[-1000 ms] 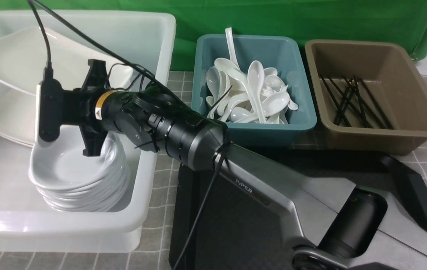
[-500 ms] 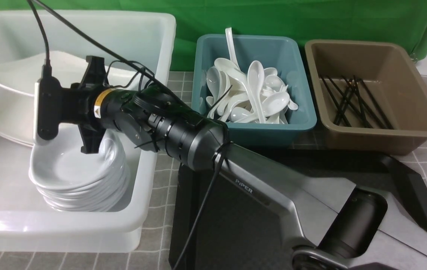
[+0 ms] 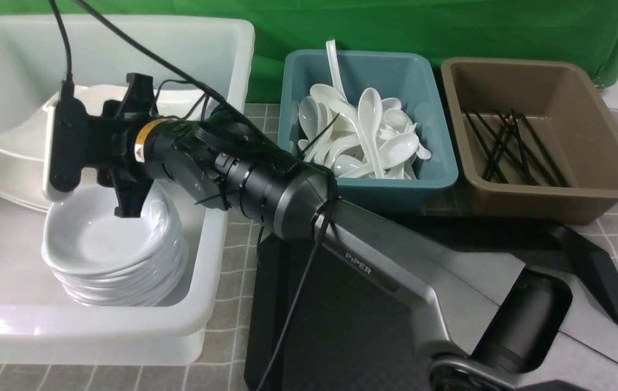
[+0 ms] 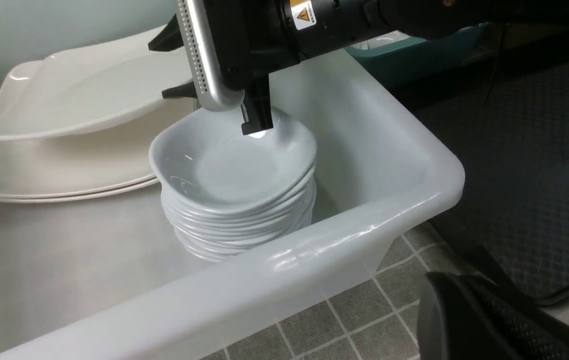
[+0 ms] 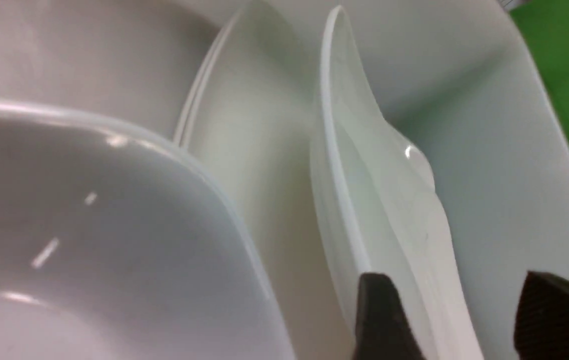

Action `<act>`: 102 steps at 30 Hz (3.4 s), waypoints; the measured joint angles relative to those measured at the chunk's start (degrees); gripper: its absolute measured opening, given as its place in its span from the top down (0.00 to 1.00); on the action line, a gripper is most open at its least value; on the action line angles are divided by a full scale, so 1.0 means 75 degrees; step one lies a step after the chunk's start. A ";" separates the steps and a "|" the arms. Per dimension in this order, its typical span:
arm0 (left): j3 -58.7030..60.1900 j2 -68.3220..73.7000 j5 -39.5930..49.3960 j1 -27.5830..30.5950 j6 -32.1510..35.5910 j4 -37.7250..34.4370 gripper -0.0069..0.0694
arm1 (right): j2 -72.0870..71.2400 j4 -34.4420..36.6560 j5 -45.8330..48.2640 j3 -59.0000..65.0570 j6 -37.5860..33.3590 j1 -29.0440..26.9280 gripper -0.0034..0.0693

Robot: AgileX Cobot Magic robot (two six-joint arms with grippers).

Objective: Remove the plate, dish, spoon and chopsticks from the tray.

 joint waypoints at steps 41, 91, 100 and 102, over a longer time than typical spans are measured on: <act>0.1117 -0.0002 -0.5130 0.0000 0.4199 -0.5401 0.90 | -0.9546 -0.0059 0.6323 0.5932 0.7011 0.0336 0.90; 0.2913 0.0205 -0.5252 0.0000 0.4846 -0.3269 0.90 | -1.9608 0.1814 -0.0622 1.9277 0.4827 -0.6762 0.93; 0.2913 0.0205 -0.5252 0.0000 0.4861 -0.3194 0.90 | -1.9613 0.1830 -0.0630 1.9277 0.4825 -0.6762 0.93; 0.2913 0.0205 -0.5252 0.0000 0.4861 -0.3194 0.90 | -1.9613 0.1830 -0.0630 1.9277 0.4825 -0.6762 0.92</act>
